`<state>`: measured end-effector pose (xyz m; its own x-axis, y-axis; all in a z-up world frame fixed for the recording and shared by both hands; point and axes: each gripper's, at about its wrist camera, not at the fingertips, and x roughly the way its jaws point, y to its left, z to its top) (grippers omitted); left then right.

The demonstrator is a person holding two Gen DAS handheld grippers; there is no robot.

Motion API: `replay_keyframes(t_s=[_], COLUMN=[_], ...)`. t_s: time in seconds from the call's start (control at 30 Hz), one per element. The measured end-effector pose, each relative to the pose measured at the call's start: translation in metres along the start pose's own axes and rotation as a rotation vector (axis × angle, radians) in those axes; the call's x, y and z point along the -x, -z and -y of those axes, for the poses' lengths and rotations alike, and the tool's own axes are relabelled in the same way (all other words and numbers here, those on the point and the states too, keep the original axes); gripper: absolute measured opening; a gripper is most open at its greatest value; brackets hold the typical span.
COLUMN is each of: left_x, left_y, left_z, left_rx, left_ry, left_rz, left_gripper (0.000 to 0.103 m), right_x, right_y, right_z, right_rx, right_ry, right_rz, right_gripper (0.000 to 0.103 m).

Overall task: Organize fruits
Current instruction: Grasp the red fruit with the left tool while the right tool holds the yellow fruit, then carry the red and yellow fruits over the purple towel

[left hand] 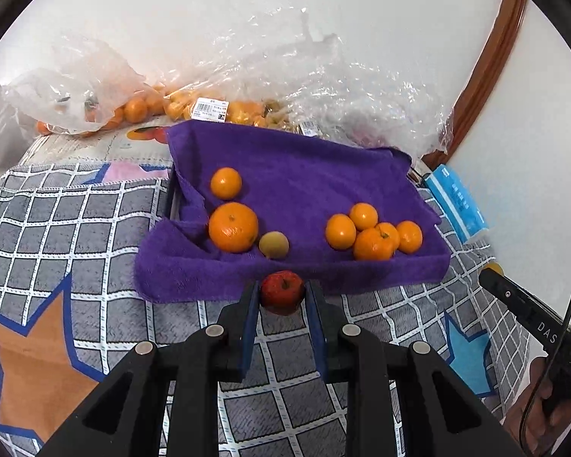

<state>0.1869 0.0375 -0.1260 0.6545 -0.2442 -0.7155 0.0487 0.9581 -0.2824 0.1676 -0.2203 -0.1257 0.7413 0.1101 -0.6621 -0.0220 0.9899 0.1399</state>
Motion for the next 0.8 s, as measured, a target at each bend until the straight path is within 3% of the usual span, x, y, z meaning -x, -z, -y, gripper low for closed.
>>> replay_keyframes(t_s=[0.8], left_x=[0.006], left_y=[-0.036], left_z=[-0.013], left_rx=[0.003], left_ry=[0.004], left_rz=[0.034], left_gripper=[0.023], right_x=[-0.016], right_y=[-0.032], right_z=[-0.012], right_rx=[-0.053], right_ry=[-0.015], right_rz=[0.009], right_gripper=[0.028])
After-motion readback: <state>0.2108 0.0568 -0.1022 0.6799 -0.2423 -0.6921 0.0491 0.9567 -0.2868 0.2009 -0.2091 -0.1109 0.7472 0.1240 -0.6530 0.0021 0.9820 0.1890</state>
